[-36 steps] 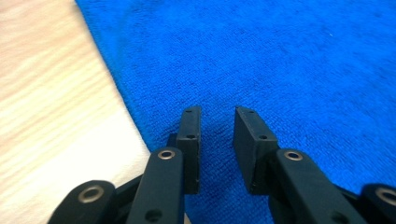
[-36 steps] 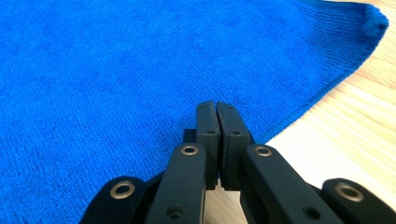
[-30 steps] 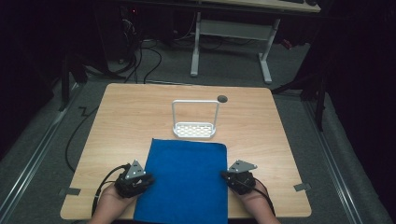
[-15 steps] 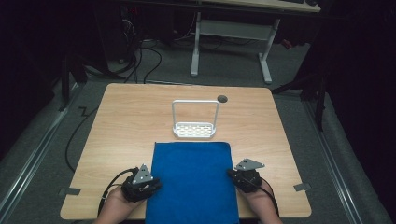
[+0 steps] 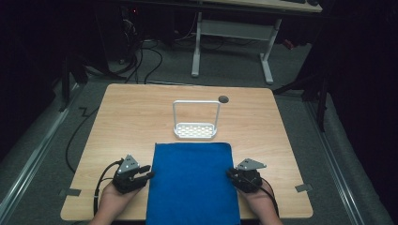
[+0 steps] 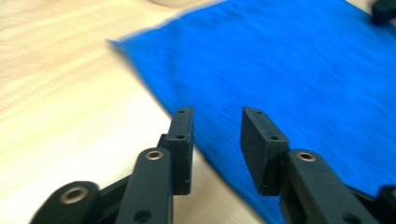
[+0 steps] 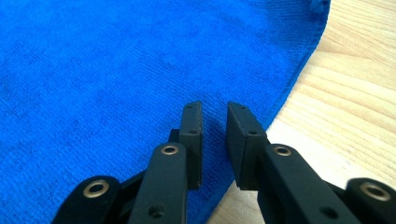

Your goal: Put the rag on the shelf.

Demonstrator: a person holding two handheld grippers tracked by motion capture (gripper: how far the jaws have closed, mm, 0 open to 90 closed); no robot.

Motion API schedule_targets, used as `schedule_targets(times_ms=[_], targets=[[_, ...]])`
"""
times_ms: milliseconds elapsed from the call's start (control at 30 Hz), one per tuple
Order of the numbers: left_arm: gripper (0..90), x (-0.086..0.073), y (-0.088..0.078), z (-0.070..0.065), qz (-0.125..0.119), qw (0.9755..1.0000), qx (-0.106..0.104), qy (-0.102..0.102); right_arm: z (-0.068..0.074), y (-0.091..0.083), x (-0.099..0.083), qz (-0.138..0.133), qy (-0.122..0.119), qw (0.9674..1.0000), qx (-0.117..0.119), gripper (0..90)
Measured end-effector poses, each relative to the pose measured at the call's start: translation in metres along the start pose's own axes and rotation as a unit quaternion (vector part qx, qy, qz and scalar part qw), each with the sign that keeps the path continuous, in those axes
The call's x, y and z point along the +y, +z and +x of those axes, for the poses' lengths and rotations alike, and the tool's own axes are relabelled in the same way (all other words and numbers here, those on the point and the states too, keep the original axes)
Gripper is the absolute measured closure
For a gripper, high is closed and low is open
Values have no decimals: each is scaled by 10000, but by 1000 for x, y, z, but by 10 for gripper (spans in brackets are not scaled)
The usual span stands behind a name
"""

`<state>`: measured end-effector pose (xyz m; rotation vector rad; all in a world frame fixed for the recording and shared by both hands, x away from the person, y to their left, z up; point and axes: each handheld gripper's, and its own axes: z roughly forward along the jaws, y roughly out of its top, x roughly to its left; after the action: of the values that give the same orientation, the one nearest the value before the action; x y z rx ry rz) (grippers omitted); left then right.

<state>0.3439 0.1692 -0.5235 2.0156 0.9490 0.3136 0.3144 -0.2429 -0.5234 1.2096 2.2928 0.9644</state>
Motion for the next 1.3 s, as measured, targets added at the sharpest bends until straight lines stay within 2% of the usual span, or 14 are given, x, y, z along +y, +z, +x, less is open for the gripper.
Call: schedule_targets(times_ms=[100, 200, 267, 367, 500, 533, 600, 833, 933, 967, 1033, 1100, 1233, 1300], targets=[[606, 8, 14, 12, 26, 9994, 346, -93, 0, 0, 1, -71, -74, 9999, -4, 751], [593, 15, 23, 18, 7, 9990, 425, -164, -1, -1, 1, -88, -67, 9999, -8, 741], [571, 23, 33, 24, -69, 9984, 514, -245, -2, -1, 1, -139, -73, 9999, -9, 738], [542, 36, 51, 33, -22, 9976, 614, -328, -4, -2, 0, -178, -45, 9998, -23, 735], [517, 44, 61, 37, -26, 9972, 593, -458, -6, -3, 0, -229, -42, 9997, -33, 740], [515, 45, 63, 38, -108, 9968, 620, -484, -6, -3, 0, -237, -28, 9997, -40, 739], [501, 49, 71, 40, 30, 9970, 585, -507, -8, -4, 0, -256, -11, 9997, -25, 735], [512, 50, 79, 35, 179, 9966, 732, -344, -8, -4, 1, -275, -24, 9996, -5, 697], [608, 49, 78, 32, 198, 9966, 757, -247, -9, -2, 2, -309, 9, 9995, -32, 662], [608, 48, 77, 31, 206, 9967, 757, -200, -10, -2, 3, -338, 53, 9994, -65, 652], [719, 47, 76, 29, 203, 9970, 729, -191, -14, 1, 7, -392, 234, 9988, -167, 620], [740, 47, 76, 30, 197, 9974, 682, -159, -14, 2, 9, -405, 245, 9987, -196, 615], [837, 46, 75, 33, 212, 9981, 457, -346, -19, 8, 22, -388, 309, 9981, -379, 601], [862, 46, 75, 33, 219, 9983, 422, -347, -22, 16, 28, -336, 302, 9977, -506, 583]])
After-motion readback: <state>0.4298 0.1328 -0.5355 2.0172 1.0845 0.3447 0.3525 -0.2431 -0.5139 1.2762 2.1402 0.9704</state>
